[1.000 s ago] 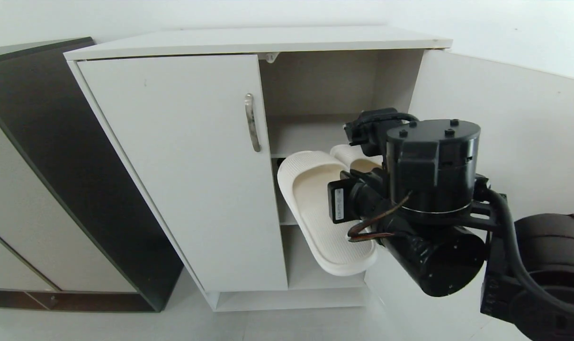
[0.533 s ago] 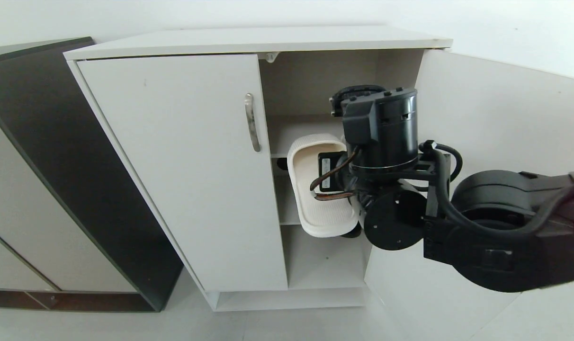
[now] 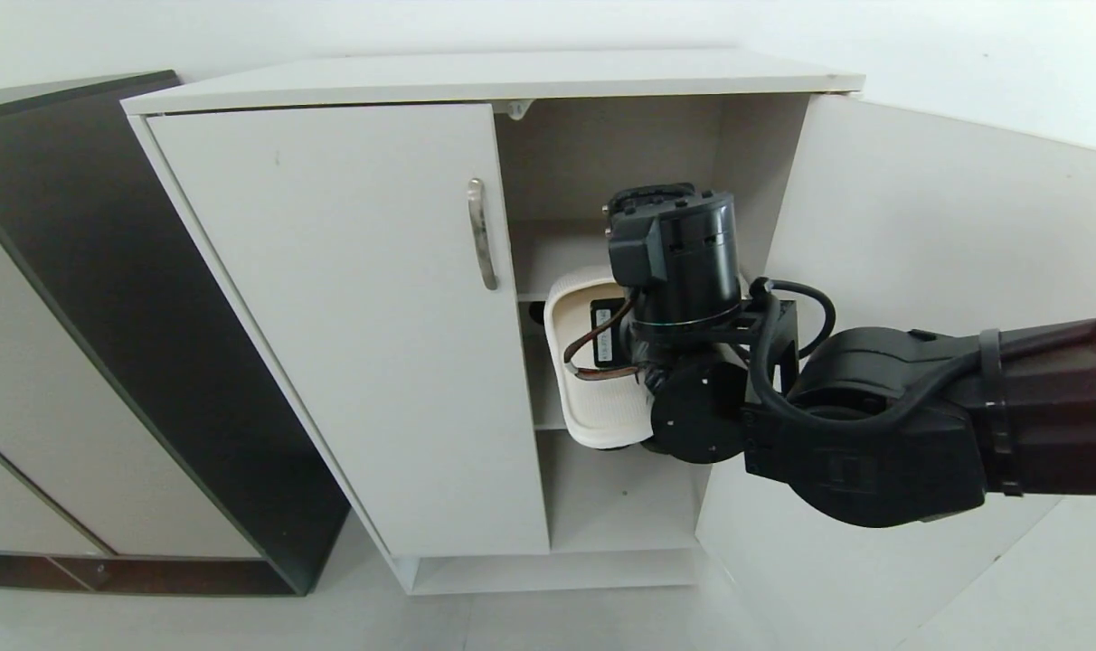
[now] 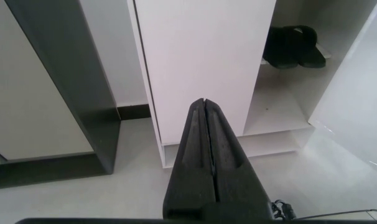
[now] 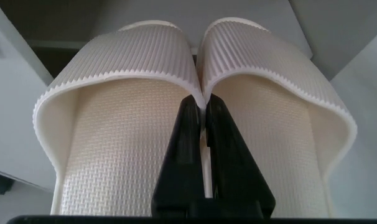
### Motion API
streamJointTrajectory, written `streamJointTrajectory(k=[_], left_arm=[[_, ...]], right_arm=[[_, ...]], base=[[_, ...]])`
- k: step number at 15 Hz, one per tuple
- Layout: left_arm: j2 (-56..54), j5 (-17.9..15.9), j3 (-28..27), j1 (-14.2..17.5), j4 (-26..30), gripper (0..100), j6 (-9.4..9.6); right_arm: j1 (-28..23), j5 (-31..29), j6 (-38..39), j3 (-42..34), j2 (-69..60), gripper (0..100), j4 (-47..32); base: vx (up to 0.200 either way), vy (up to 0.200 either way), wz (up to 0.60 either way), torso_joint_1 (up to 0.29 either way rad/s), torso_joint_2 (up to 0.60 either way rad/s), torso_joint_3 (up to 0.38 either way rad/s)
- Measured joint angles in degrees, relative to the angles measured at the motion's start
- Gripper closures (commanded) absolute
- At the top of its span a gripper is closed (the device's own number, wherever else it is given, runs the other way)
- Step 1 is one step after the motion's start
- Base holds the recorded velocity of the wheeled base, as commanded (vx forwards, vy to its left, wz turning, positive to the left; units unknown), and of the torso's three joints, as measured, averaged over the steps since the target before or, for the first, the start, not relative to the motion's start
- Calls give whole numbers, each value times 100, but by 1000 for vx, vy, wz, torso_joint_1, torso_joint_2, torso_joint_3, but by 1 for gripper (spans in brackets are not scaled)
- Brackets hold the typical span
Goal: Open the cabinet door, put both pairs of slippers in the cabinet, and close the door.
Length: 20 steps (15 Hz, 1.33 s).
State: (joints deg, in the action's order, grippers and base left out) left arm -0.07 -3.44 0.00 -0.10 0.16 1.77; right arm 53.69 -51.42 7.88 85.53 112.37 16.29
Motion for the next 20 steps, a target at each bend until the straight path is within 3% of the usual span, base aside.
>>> streamJointTrajectory(k=[8,16,20], left_arm=[[0,0,0,-1,0,100,0],[0,0,0,-1,2,100,-10],[0,2,0,-1,0,100,-11]], right_arm=[[-96,-1,-68,7,30,100,29],[-83,11,-145,-122,46,100,243],[-190,62,-180,251,243,100,229]], base=[[200,0,0,1,4,5],[0,0,0,0,0,0],[0,0,0,0,0,0]])
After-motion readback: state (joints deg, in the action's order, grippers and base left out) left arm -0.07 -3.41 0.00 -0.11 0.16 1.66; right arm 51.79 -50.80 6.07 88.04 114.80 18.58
